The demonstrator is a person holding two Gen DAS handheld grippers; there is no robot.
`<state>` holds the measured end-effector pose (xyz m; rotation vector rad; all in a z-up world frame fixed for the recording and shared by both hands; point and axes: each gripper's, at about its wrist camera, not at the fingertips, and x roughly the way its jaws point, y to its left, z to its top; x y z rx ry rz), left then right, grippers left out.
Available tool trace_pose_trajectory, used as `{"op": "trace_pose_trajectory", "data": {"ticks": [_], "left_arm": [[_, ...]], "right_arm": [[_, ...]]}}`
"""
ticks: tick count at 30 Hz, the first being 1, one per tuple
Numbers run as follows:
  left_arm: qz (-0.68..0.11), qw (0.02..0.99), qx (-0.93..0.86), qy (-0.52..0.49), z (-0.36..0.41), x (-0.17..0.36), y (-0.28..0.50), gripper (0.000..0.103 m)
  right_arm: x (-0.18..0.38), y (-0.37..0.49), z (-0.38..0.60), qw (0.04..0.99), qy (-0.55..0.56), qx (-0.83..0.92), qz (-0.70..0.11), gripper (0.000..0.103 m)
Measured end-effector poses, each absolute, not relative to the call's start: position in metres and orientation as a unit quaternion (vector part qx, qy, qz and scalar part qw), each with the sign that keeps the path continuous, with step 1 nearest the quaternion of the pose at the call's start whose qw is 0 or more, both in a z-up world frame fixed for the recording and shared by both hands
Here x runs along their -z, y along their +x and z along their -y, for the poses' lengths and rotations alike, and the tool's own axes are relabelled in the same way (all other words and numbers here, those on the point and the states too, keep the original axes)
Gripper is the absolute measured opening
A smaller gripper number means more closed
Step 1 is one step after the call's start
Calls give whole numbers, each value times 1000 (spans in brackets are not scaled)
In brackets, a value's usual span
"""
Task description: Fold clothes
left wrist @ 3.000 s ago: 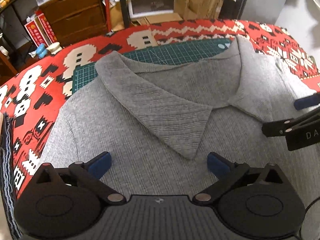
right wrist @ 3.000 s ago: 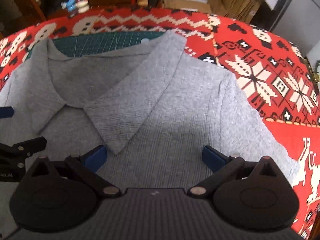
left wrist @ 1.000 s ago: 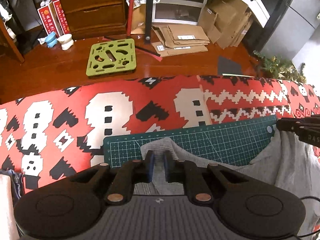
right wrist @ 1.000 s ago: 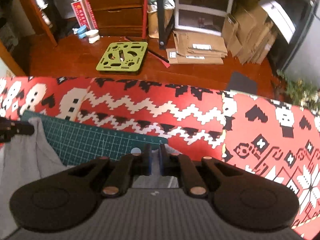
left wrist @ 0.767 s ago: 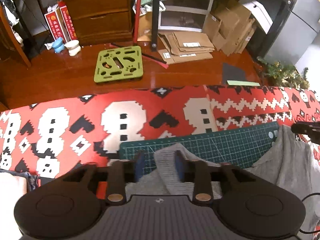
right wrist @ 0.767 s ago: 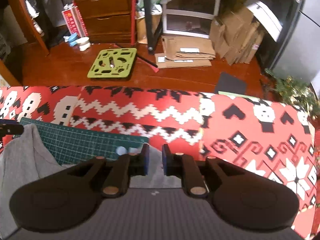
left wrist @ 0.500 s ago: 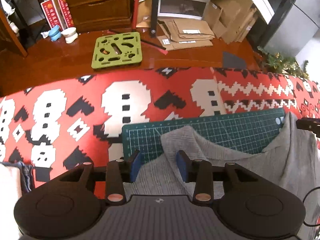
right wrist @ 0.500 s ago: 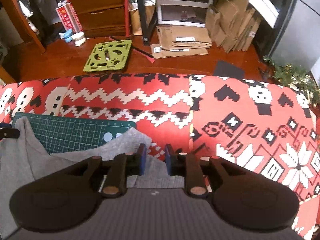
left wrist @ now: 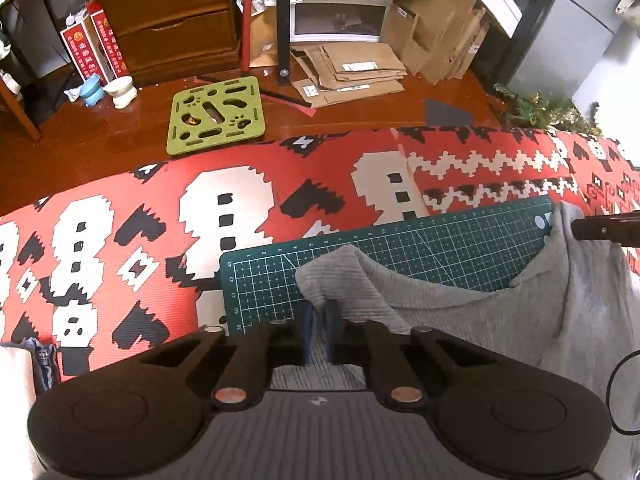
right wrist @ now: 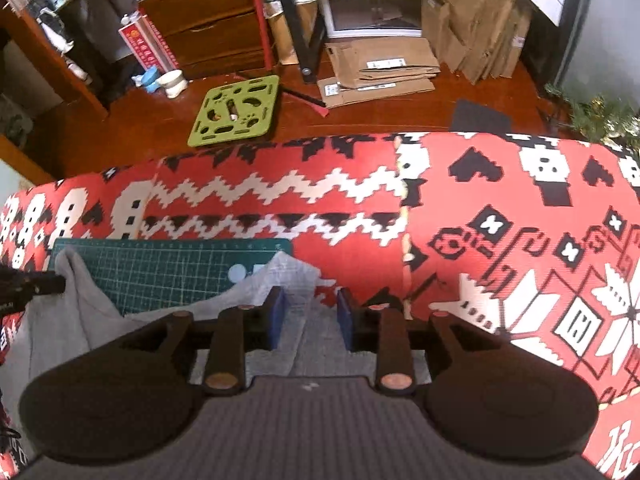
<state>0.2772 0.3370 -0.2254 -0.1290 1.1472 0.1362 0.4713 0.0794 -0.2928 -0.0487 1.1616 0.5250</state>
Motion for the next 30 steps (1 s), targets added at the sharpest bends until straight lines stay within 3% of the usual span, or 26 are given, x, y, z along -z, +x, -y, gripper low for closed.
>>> {"op": "trace_pose_trajectory", "data": {"ticks": [1,6,9,11,12,13,21,25,30], "left_arm": [[-541,837,-66,-58,-336,225,277,5],[-528,844,-88,-48,-337,222,276,4],[-535,837,-97,-58,-341,223,278,5],[-544,831,-104,-61,-342,224,279,14],[-544,830,-109,-60,-342,222,278,17],[-544,830,-112,-59,-343,220,277,17],[-538,831,-125,-75,-335,185,268,19],[-530,840,-94,-65,-304,177,281,29],[-533,844,-40,-37,-252,184,307,29]], "right_arm": [[292,472,-80,801,-17,-251,-544,10],[288,474,-85,810,-20,-237,-535,4],[289,479,-79,808,1,-233,-541,8],[286,479,-72,811,11,-224,-540,16],[283,477,-66,816,14,-217,-535,24],[279,475,-60,821,17,-210,-530,26],[275,451,-1,826,40,-171,-536,26],[280,437,10,829,26,-162,-535,26],[288,435,9,835,17,-164,-524,25]]}}
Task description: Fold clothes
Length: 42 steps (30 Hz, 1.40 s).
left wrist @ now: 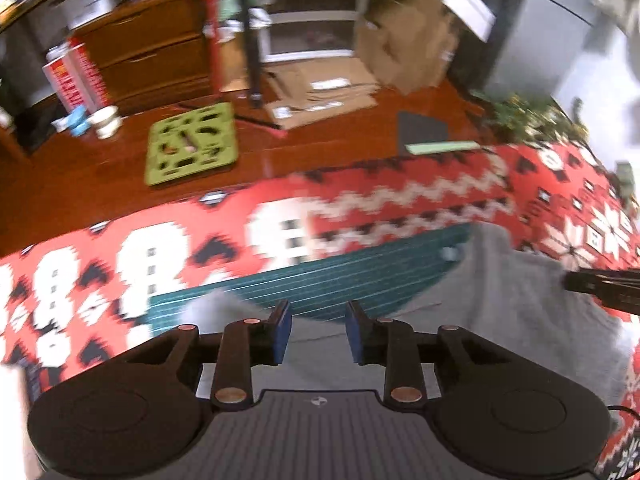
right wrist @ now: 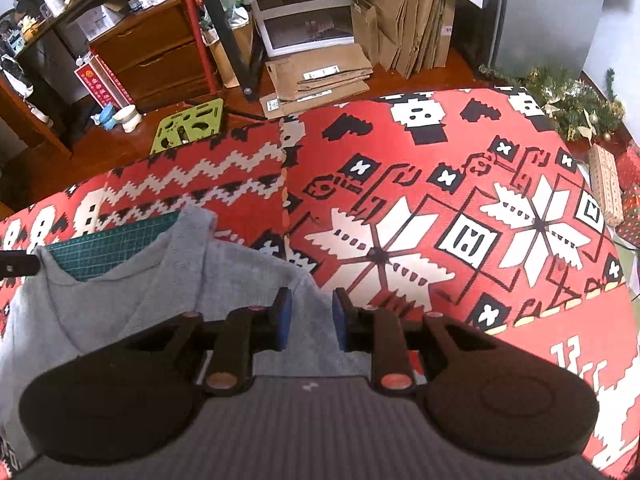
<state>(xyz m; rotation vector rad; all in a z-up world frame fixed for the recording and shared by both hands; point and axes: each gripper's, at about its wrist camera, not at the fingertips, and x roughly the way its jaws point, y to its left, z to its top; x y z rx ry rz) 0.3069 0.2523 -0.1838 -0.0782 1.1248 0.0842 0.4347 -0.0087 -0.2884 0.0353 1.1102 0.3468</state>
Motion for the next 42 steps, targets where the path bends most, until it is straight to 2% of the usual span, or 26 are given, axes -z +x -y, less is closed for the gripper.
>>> {"op": "trace_pose_trajectory", "data": {"ticks": [3,5,7,9,10,13,14,20,25,34,36,38,42], "left_arm": [[-537,844,-7,-17,-223,192,324,29],[-539,842,11,3,-207,200,334,29],[-540,841,25,22,-194,208,343,29],[-537,842,36,41,-184,216,351,29],[-539,840,44,46,-181,220,354,27],[-540,837,60,62,-173,228,357,3],[-535,839,62,70,-170,228,356,0],[-534,841,42,82,-175,229,356,0],[-543,837,34,61,-185,224,357,5],[-527,844,81,63,-162,190,351,7],[-522,843,103,76,-146,187,352,10],[-518,841,127,91,-127,186,352,17],[-508,835,167,130,-90,191,357,20]], "right_arm": [[294,440,7,838,22,-171,-518,22],[297,444,5,839,20,-175,-514,16],[299,446,3,843,14,-176,-508,6],[300,447,4,846,14,-172,-505,5],[300,449,5,847,15,-167,-504,4],[301,450,9,850,23,-162,-500,4],[301,449,10,855,15,-152,-495,4],[301,445,12,857,17,-143,-496,5],[294,446,18,855,20,-149,-497,21],[265,407,88,855,49,-91,-508,22],[265,394,104,851,50,-76,-517,22],[267,379,120,846,53,-62,-526,22],[270,356,150,845,57,-34,-531,22]]}}
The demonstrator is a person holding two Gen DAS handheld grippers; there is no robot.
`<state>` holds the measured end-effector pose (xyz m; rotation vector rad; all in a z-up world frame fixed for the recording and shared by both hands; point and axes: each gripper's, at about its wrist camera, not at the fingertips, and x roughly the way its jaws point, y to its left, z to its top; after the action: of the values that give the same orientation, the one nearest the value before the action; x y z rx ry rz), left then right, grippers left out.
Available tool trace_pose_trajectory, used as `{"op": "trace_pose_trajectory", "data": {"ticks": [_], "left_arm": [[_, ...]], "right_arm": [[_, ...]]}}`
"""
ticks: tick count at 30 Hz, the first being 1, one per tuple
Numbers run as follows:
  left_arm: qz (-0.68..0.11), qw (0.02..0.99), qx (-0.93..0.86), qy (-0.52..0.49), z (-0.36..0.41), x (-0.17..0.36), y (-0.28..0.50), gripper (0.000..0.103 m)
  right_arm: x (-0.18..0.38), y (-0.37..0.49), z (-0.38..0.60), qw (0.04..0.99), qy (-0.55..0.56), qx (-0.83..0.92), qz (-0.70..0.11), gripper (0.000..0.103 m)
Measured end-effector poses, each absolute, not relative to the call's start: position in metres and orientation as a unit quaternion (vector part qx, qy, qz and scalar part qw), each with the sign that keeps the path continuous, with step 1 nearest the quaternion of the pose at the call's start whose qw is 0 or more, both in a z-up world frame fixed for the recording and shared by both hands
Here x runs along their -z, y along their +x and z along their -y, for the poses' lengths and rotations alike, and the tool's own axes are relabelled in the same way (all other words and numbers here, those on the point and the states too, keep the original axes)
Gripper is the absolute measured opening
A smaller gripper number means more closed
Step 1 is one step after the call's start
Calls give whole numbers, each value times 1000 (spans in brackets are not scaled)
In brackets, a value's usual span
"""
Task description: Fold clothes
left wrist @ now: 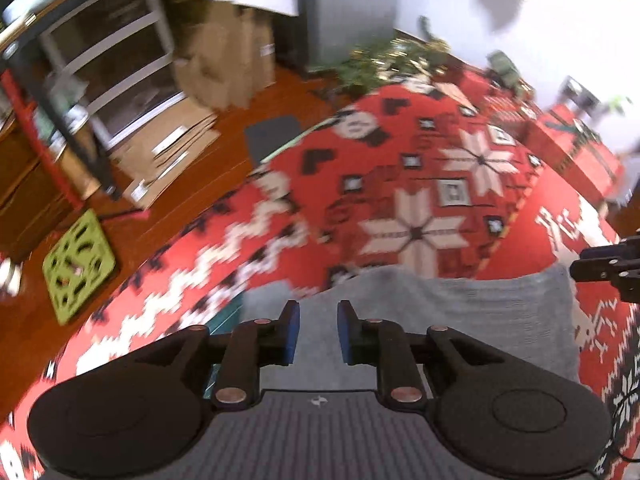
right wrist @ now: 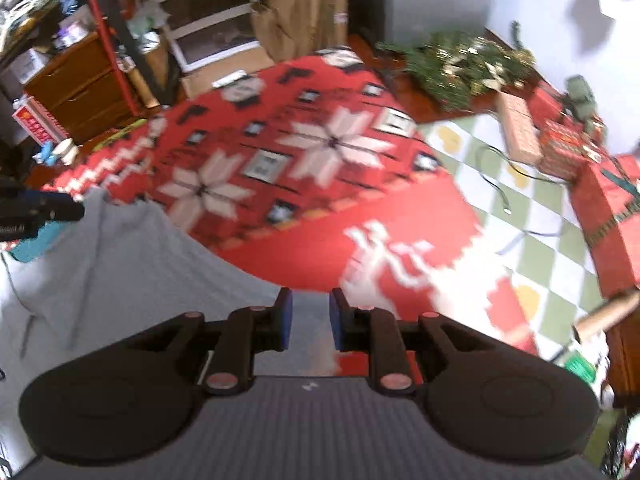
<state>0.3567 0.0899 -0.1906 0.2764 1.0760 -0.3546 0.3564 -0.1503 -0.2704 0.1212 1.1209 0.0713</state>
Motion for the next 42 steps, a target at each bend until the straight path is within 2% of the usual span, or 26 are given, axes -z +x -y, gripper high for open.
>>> {"op": "trace_pose_trajectory", "data": {"ticks": [5,13,21,23,24,25,26,29,36,40,42], "left_arm": [[-501,823,205,171,-59,202,365,22],[-491,800,254,233,-32,216,371,24],[-486,771,292,291,-22,233,373,25],[-479,768,303,300,-23,233,371,24],[-477,766,308,304,-24,233,370,24],[-475,764,312,307,-24,233,369,21],[-475,760,318,309,-25,233,368,11],[-461,764,314,325,-24,232,363,5],[-458,787,287,297,-26,232,366,5],[-455,791,277,302,-23,235,364,9],[-458,794,269,295,-23,234,366,16]], "right_arm": [[273,350,174,851,64,-13,-521,22],[282,370,155,857,61,-62,-508,22],[297,370,131,850,6,-80,-521,22],[299,368,127,852,-12,-77,-518,17],[300,367,127,853,-16,-72,-516,10],[300,367,127,853,-12,-70,-516,5],[299,368,129,854,-11,-65,-516,4],[296,369,132,861,-12,-46,-506,4],[298,373,145,862,22,-19,-505,4],[299,369,141,865,7,-20,-501,7],[299,368,141,865,8,-18,-501,12]]}}
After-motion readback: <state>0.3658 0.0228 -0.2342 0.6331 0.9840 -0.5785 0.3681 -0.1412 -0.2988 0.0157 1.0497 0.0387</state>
